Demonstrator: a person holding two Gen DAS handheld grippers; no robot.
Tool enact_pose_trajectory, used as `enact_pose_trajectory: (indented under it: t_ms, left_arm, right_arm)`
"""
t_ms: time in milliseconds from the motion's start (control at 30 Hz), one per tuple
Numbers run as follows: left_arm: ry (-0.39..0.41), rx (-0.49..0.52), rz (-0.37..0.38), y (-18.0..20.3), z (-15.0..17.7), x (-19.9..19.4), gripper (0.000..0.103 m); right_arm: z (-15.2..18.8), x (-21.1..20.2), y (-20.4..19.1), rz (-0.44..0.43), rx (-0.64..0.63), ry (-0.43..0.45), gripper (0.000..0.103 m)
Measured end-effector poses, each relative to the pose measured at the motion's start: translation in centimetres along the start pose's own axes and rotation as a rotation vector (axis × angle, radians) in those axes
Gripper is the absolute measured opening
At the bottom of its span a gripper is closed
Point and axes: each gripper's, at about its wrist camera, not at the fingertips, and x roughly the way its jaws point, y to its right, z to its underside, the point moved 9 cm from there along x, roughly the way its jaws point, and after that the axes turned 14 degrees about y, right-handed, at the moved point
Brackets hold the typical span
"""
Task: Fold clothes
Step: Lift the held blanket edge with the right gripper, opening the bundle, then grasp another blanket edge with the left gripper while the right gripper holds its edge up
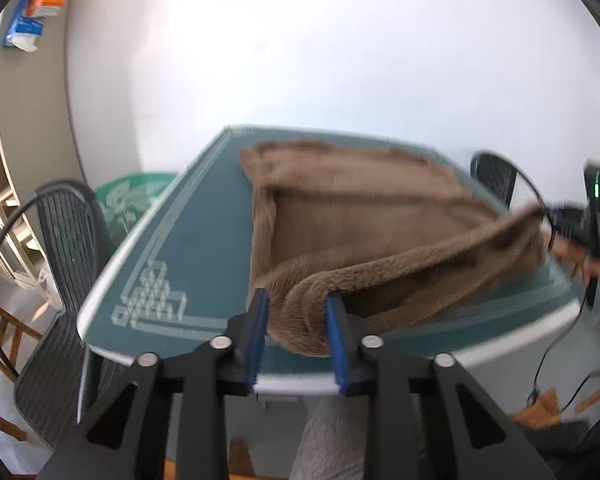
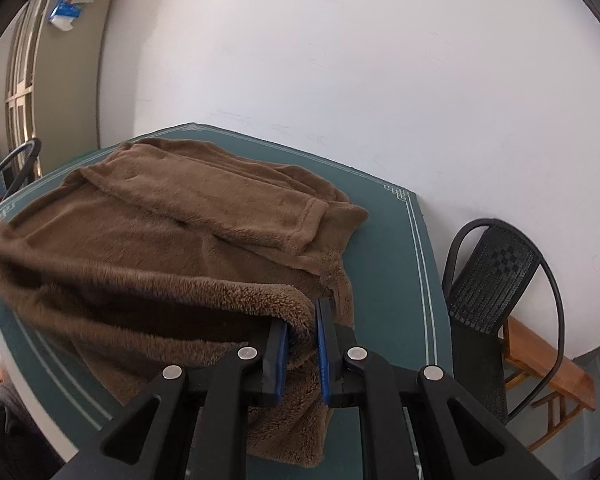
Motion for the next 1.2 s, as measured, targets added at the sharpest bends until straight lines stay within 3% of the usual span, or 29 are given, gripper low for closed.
enact_pose_trajectory:
  t_ms: [300, 367, 433, 500, 600, 733, 767, 800, 867, 1067, 1200]
  left_arm:
    - [0.184, -0.002, -0.027, -0.5, -9.6, 0.5, 0.022]
    - [0.254, 0.022, -0.15, -2.2, -12.1, 0.5, 0.018]
    - [0.3, -0.01, -0.214, -4.3, -14.2, 0.4, 0.018]
    - [0.274, -0.105, -0.187, -6.4, -15.4, 1.2, 0.018]
    - [0.205, -0.099, -0.161, -7.1, -15.0, 3.8, 0.018]
    - [0.088, -0.002, 0.002, -3.1, -11.6, 6.9, 0.021]
    - [0.057, 0.022, 0.057, -1.6, -10.6, 7.6, 0.038]
    - [0.026, 0.046, 0.111, -0.2, -9.5, 8.2, 0.064]
    - [-0.037, 0.094, 0.219, 2.7, -7.4, 9.4, 0.086]
    - [-0.187, 0.24, 0.478, 9.8, -2.8, 12.3, 0.091]
    - [-0.269, 0.277, 0.553, 12.3, -0.2, 14.2, 0.091]
  right_arm:
    - [-4.9, -3.3, 1.6, 0.021, 0.035, 0.133, 0.013]
    - [-6.2, -3.6, 2.9, 0.071, 0.031, 0.161, 0.013]
    - [-7.3, -3.7, 4.5, 0.113, 0.042, 0.182, 0.013]
    - [-7.6, -2.8, 4.8, 0.108, 0.055, 0.173, 0.013]
    - [-7.7, -1.4, 5.1, 0.097, 0.069, 0.156, 0.013]
    - [-8.0, 0.6, 5.4, 0.081, 0.088, 0.133, 0.013]
    - [-7.9, 1.1, 5.4, 0.077, 0.091, 0.126, 0.013]
    - [-7.9, 1.5, 5.3, 0.073, 0.094, 0.119, 0.013]
    - [-7.8, 2.4, 5.2, 0.065, 0.099, 0.105, 0.013]
    - [-7.2, 3.6, 4.8, 0.055, 0.095, 0.077, 0.013]
    - [-6.5, 3.7, 5.1, 0.07, 0.098, 0.059, 0.013]
